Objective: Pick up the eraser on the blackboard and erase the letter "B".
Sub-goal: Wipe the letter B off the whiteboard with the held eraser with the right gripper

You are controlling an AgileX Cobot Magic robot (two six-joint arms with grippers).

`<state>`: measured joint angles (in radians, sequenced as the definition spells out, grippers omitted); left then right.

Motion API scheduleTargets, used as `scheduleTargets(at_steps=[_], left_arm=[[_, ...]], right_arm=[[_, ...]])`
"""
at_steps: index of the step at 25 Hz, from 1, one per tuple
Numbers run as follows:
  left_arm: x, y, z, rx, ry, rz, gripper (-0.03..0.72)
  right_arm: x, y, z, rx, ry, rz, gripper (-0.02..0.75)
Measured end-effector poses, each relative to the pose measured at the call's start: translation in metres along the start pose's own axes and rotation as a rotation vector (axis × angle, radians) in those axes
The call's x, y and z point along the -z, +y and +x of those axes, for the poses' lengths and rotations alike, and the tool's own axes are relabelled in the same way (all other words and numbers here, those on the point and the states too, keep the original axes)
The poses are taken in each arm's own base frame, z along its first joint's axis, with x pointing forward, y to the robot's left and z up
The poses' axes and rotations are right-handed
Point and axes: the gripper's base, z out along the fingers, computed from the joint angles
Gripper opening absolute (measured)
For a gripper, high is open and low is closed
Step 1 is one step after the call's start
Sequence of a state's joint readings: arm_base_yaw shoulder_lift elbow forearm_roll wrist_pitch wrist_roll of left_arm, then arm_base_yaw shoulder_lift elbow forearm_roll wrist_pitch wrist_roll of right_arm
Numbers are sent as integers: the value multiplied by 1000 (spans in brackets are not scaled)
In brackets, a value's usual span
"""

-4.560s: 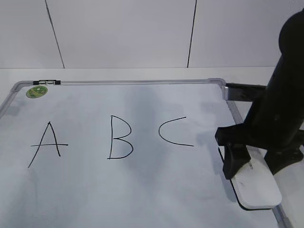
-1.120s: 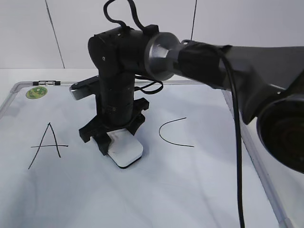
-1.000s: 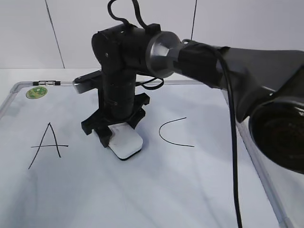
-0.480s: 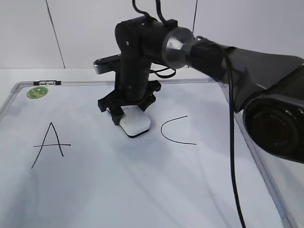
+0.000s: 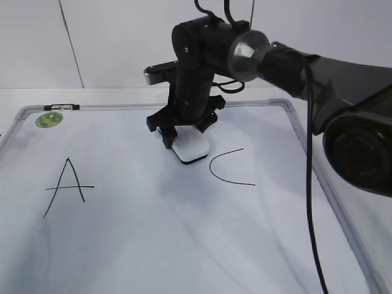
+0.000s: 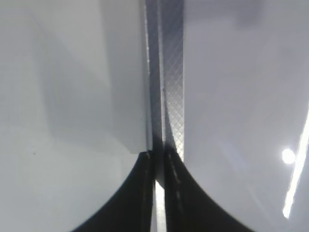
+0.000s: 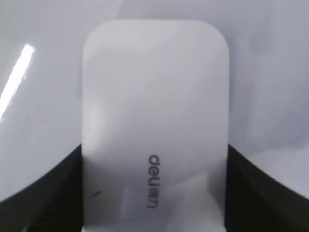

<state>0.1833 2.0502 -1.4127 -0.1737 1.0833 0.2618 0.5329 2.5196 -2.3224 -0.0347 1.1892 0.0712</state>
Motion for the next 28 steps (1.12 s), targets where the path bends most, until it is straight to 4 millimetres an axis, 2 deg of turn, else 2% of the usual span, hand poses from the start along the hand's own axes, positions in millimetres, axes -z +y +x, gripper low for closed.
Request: scheduleTargets(at_steps=[4,7,10,16,19,23,28], left_arm=[[0,0,0,0,3,1,13],[0,0,1,0,8,2,13],[0,0,2,-3,22,0,13],[0,0,3,-3,36,-3,13],[0,0,3,-3,36,-3,13],[0,0,3,-5,36,-5,13],[0,1,3,-6,37,-7,13]], right_arm=[[2,3,-2,4,2,-9,534],[3,13,-3,25,0,-11,534],[3,27,-2,60,-2,-2,533],[5,74,5,147,-7,-26,533],[7,91,8,175,-8,-41,533],[8,107,12,194,-5,-68,533],[7,114,14,206,-2,-75,533]])
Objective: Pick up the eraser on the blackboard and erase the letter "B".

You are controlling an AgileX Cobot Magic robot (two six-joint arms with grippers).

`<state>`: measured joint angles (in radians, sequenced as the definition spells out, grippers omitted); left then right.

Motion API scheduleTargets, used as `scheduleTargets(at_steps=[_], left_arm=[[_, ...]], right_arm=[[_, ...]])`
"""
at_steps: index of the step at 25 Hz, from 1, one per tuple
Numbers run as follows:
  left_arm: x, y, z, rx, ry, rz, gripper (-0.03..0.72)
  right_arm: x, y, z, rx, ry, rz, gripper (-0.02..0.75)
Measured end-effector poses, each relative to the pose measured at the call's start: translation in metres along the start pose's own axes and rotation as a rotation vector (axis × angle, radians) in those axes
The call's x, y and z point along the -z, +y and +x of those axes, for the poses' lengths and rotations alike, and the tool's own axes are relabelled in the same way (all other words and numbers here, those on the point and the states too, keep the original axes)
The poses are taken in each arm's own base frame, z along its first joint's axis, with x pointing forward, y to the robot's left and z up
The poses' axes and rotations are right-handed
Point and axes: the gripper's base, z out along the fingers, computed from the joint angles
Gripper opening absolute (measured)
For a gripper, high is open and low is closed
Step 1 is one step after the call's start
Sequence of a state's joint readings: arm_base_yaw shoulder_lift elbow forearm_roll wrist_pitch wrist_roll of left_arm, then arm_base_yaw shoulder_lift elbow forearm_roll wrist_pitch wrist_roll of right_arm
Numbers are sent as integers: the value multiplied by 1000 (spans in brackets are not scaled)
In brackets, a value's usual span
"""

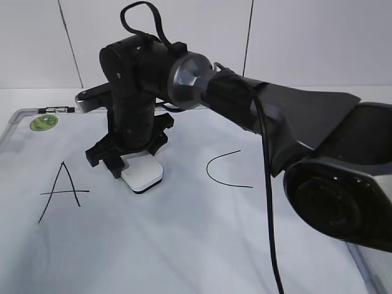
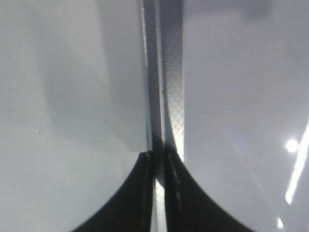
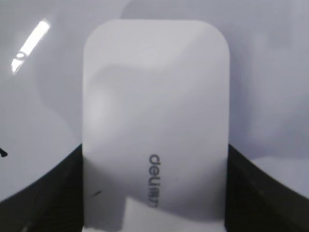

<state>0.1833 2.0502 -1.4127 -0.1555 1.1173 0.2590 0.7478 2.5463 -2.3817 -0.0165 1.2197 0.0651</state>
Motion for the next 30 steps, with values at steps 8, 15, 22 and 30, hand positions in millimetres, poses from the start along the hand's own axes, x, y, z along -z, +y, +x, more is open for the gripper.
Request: scheduleTargets(at_steps=[8,15,22,30], left_arm=[[0,0,0,-1,3,-1,13],[0,0,0,-1,3,-1,13],[0,0,0,-1,3,-1,13],[0,0,0,-1,1,-2,13]], right_arm=[[8,7,6,-2,21,-30,533],[35,9,22,-6,63,-48,533],[34,20,31,-15,103,-115,533],[28,20,36,-11,128,-103,533]])
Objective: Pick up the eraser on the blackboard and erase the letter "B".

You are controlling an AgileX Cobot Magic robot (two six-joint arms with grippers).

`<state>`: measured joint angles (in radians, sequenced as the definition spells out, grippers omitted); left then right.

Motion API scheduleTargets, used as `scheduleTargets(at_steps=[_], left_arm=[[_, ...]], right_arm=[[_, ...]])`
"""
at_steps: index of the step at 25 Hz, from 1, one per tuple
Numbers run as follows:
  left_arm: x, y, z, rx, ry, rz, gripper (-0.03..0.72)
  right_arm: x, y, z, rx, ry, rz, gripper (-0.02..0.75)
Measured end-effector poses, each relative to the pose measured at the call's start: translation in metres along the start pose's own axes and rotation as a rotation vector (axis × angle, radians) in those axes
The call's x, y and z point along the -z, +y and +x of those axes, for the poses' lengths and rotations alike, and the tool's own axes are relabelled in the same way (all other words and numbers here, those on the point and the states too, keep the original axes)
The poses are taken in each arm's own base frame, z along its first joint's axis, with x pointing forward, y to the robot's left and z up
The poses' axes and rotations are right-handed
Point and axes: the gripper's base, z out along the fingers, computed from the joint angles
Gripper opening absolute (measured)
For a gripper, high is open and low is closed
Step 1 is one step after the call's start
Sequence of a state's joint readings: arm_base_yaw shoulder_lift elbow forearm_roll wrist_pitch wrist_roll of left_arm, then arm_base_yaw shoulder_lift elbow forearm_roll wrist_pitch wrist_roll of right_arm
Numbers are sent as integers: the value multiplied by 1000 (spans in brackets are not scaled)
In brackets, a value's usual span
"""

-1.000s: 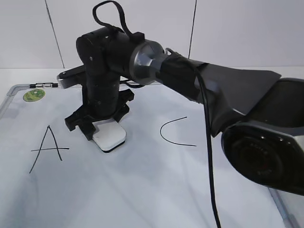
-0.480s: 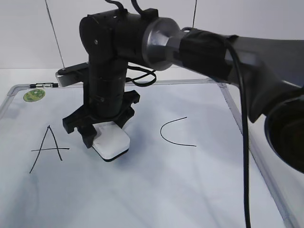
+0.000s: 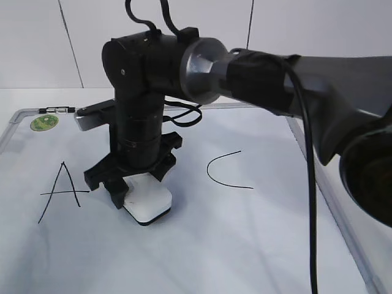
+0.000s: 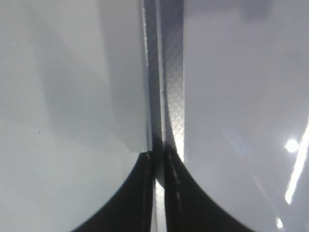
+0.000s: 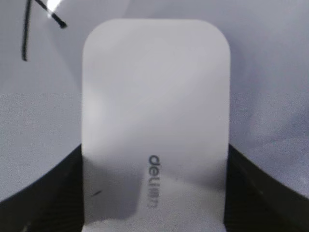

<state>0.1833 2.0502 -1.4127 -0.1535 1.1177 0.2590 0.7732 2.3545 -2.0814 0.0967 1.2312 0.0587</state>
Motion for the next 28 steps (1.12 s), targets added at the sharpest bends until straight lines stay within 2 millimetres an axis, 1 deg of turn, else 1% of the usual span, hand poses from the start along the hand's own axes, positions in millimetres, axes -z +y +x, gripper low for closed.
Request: scheduleTargets(at_steps=[2,8,16,21,23,25,28], left_arm=[[0,0,0,0,-2,0,13],[0,0,-1,0,-7,-2,13],[0,0,-1,1,-11,-1,13],[0,0,-2,2,-20,0,13],[0,0,-2,3,-21,0,13],[0,0,-2,3,-21,0,13],[0,0,-2,3,-22,-1,13]], right_arm=[[-7,-3,4,8,24,22,533],[-13,-4,8,25,28,49,533],[-15,-5,8,22,20,80,533],[-15,-8,6,-15,0,117,533],[-15,-13,5,-35,-10,124,533],[-15,-22,3,-61,-25,130,532],[-13,-42,1,-104,-43,139,532]])
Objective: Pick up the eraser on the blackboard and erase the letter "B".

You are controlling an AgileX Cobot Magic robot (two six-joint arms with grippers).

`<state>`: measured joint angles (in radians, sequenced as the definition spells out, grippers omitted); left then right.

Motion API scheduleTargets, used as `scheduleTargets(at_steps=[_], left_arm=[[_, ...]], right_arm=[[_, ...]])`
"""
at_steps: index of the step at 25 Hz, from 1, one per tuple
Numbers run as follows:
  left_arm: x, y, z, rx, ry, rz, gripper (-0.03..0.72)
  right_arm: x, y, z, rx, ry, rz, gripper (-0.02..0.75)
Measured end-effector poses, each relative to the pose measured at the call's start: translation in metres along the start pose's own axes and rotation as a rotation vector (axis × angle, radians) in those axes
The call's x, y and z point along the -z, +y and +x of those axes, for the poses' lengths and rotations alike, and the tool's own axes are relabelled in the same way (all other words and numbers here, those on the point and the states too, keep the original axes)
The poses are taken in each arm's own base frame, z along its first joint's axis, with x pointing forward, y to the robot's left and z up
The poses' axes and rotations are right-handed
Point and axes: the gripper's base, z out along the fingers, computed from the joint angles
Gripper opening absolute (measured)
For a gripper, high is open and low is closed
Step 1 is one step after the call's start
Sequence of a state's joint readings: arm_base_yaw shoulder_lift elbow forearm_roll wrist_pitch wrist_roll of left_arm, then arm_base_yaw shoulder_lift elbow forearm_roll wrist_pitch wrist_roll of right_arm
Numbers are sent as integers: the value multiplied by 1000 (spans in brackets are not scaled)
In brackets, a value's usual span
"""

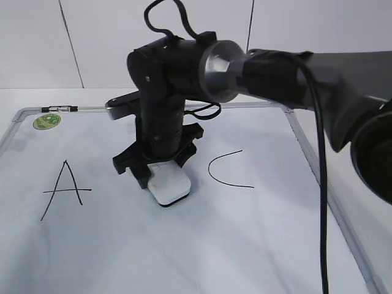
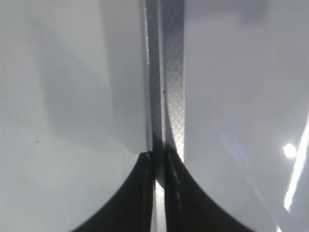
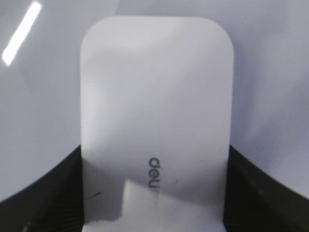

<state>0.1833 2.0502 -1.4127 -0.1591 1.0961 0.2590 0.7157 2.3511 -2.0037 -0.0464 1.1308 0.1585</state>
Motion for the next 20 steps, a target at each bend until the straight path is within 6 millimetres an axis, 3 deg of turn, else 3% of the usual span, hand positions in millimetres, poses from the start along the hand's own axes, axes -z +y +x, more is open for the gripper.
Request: scheduleTargets(at_steps=[6,9,16,20], left_arm=[[0,0,0,0,0,0,13],[0,0,0,0,0,0,13],[0,0,0,0,2,1,13],[0,0,0,-1,3,-1,13]], right_arm=[[-2,-45,-8,-87,-52,24,532],[-3,-53,-10,-99,-63,30,532],[0,-43,-12,-36,-58,-28,532],[4,-18,-17,14,-61,-90,532]])
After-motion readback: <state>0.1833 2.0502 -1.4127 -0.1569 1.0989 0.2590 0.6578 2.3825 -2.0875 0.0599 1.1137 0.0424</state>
